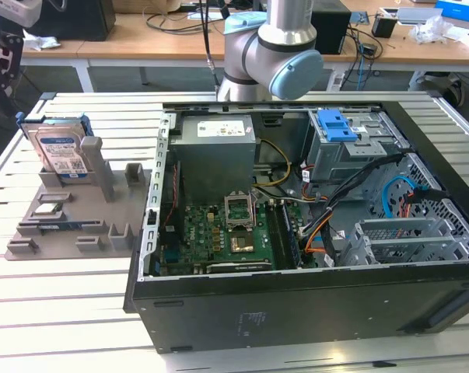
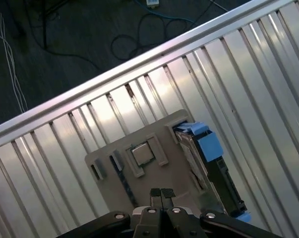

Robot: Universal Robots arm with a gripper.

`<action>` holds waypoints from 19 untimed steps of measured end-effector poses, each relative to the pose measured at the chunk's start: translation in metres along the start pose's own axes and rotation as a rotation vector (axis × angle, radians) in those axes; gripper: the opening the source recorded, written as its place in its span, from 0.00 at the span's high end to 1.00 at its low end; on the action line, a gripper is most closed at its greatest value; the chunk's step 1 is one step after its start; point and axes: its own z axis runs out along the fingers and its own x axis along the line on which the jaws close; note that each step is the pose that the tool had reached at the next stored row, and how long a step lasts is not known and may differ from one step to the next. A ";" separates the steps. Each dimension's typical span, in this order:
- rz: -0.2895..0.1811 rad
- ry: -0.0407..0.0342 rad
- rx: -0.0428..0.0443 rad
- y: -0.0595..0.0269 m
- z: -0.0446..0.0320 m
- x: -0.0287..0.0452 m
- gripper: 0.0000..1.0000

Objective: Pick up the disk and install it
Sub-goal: 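Pick up the disk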

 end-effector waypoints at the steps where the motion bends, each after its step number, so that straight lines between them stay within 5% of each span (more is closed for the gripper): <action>1: -0.011 0.0007 0.0004 0.0000 0.0000 0.0000 0.89; 19: -0.198 0.0032 0.0029 0.0000 0.0000 -0.0001 0.89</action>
